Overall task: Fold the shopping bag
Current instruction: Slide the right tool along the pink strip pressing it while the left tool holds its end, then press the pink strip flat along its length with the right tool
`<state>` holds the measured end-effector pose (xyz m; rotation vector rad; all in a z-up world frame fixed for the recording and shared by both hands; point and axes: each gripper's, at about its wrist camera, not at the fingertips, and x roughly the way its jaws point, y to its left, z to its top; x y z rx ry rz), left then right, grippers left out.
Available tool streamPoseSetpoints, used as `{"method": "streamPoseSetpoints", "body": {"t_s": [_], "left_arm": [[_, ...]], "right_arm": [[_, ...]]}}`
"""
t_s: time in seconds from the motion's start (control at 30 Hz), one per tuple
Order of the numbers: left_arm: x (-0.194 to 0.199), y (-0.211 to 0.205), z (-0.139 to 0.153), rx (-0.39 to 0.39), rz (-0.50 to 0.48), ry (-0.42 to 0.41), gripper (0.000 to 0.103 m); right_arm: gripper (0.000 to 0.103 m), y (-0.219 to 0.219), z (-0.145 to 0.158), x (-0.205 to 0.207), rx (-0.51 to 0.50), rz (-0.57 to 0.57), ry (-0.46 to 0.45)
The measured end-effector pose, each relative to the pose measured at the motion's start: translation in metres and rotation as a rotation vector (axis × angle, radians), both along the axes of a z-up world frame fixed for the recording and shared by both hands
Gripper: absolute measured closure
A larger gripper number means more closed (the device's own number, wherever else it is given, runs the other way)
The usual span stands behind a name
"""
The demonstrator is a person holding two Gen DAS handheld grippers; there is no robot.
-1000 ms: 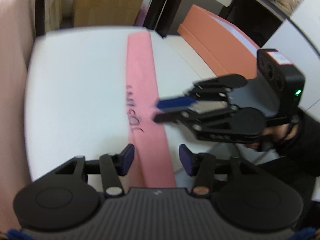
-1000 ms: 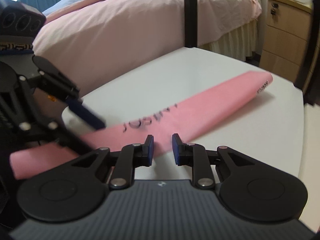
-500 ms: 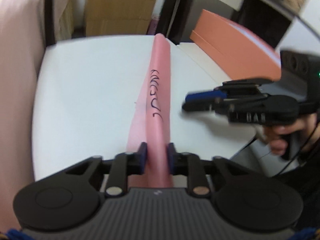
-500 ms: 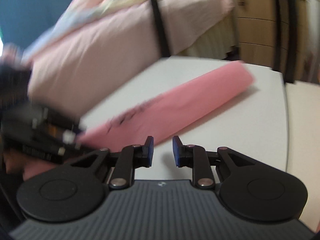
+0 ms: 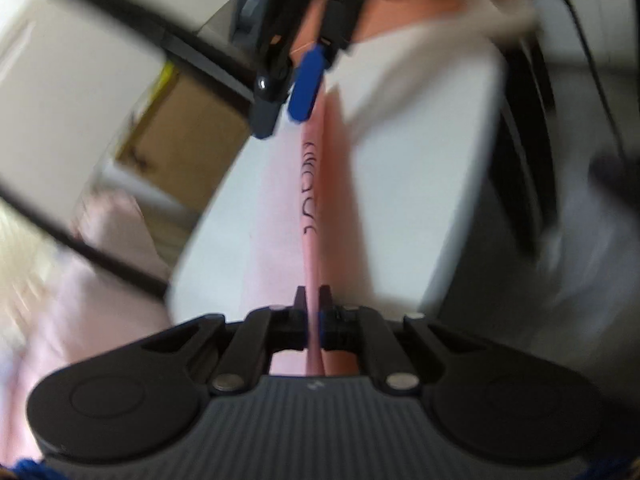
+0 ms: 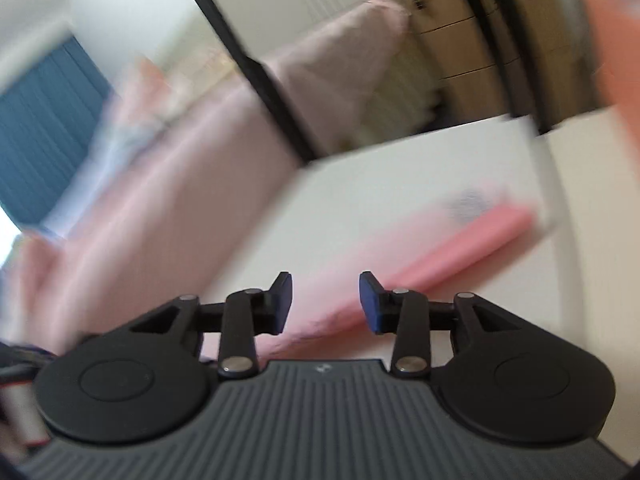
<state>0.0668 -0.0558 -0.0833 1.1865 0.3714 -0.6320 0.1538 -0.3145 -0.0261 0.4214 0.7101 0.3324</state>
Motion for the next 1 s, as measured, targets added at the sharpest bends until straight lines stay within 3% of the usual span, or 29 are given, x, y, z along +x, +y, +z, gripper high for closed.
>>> {"method": "streamPoseSetpoints", "body": {"t_s": [0.07,0.2,0.27,0.3,0.37,0.5,0.6,0.67,0.77,0.87,1.0], "left_arm": [[-0.004,0.000,-0.003,0.030,-0.025,-0.024,0.098],[-0.008,0.003,-0.007,0.065,-0.058,-0.055,0.097],[-0.009,0.002,-0.010,0.080,-0.075,-0.069,0.097],[-0.008,-0.003,-0.012,0.087,-0.082,-0.075,0.097],[-0.008,-0.006,-0.014,0.091,-0.092,-0.075,0.097],[-0.018,-0.001,-0.012,0.080,-0.125,-0.070,0.088],[-0.024,0.001,-0.007,0.045,-0.161,-0.074,0.068],[-0.028,0.001,-0.004,0.026,-0.171,-0.077,0.063],[-0.032,0.000,-0.008,0.043,-0.186,-0.100,0.065],[-0.040,0.001,-0.010,0.054,-0.232,-0.084,0.075],[-0.045,0.000,-0.013,0.084,-0.250,-0.097,0.079]], "right_arm": [[0.061,0.003,0.010,-0.008,-0.129,-0.032,-0.032],[0.062,0.023,0.019,-0.020,-0.270,0.085,-0.188],[0.063,0.041,0.010,-0.019,-0.332,0.172,-0.204],[0.069,0.050,0.006,-0.019,-0.362,0.216,-0.212],[0.072,0.062,-0.004,-0.012,-0.404,0.253,-0.169],[0.074,0.070,-0.021,-0.005,-0.424,0.317,-0.091],[0.074,0.065,-0.018,-0.004,-0.410,0.325,-0.053],[0.074,0.064,-0.016,-0.004,-0.409,0.333,-0.034],[0.074,0.063,-0.015,-0.010,-0.411,0.344,-0.018],[0.074,0.062,-0.014,-0.017,-0.408,0.352,-0.005],[0.074,0.060,-0.013,-0.027,-0.403,0.362,0.013]]}}
